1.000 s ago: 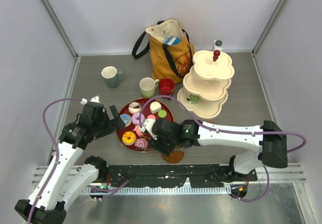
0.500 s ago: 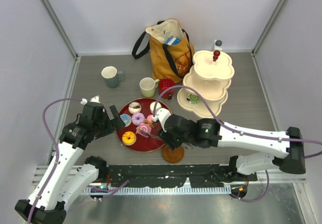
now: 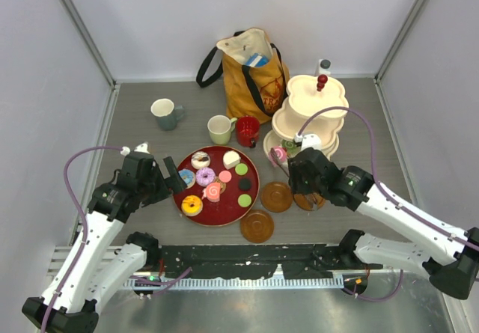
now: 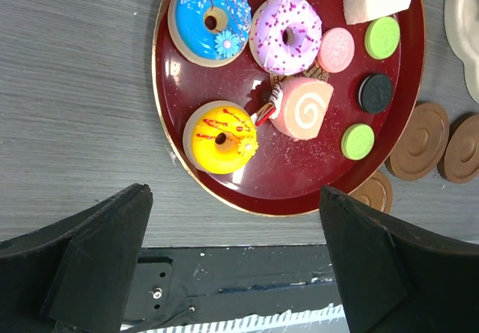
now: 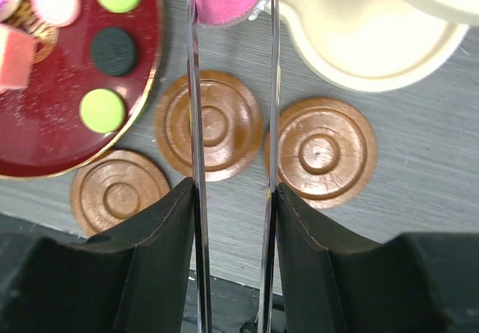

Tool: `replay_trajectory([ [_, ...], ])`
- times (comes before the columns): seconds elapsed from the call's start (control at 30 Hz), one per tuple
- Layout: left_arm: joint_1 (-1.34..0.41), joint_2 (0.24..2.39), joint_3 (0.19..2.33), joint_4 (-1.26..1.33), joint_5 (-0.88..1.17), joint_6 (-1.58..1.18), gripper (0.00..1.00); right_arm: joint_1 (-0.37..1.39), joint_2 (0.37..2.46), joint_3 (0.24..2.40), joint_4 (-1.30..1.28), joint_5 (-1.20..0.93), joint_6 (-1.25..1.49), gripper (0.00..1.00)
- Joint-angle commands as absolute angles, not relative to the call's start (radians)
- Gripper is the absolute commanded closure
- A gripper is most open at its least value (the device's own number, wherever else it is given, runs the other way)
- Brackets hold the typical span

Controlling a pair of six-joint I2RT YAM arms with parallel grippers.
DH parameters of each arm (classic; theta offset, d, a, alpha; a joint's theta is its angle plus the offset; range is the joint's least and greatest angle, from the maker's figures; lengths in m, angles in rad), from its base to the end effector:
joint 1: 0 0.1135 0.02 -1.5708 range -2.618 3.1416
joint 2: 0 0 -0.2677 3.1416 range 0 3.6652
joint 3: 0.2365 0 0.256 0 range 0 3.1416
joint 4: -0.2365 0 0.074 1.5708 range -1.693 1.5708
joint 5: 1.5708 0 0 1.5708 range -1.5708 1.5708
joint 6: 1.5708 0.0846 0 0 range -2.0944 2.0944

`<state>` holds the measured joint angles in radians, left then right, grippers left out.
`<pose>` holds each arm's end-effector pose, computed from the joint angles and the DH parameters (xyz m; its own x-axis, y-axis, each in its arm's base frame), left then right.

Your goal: Serve the afternoon tea

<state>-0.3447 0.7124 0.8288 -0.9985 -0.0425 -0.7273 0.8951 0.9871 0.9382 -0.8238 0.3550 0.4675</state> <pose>0.1503 -0.0501 0.2546 -0.7504 -0.4364 -0.4965 -0.2499 0.8827 -0.3980 0.1621 0.1552 0.2672 -0.6945 -0.1907 -0.6938 -0.3124 0.9485 0.0520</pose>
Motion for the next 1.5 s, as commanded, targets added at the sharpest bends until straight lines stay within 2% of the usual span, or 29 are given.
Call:
replay_trajectory([
  [0.0,-0.339,0.706,0.824,-0.962,-0.029,-0.715,0.00,0.805,0.942,0.890,-0.824,0.359,0.519,0.62],
  [0.23,-0.339,0.706,0.824,-0.960,-0.029,-0.715,0.00,0.691,0.965,0.848,-0.818,0.368,0.505,0.62],
  [0.67,-0.339,0.701,0.825,-0.968,-0.031,-0.716,0.00,0.604,1.092,0.842,-0.744,0.396,0.491,0.61],
  [0.8,-0.337,0.704,0.825,-0.969,-0.034,-0.718,0.00,0.601,1.092,0.842,-0.761,0.394,0.499,0.54],
  [0.9,-0.339,0.709,0.827,-0.973,-0.035,-0.718,0.00,0.600,1.078,0.847,-0.776,0.394,0.503,0.38],
  [0.97,-0.339,0.713,0.827,-0.973,-0.035,-0.718,0.00,0.600,1.066,0.851,-0.785,0.390,0.499,0.34],
  [1.3,-0.339,0.701,0.824,-0.973,-0.035,-0.721,0.01,0.598,0.951,0.885,-0.853,0.348,0.497,0.31],
  [1.47,-0.339,0.701,0.824,-0.971,-0.035,-0.724,0.00,0.601,0.868,0.862,-0.864,0.214,0.465,0.31],
])
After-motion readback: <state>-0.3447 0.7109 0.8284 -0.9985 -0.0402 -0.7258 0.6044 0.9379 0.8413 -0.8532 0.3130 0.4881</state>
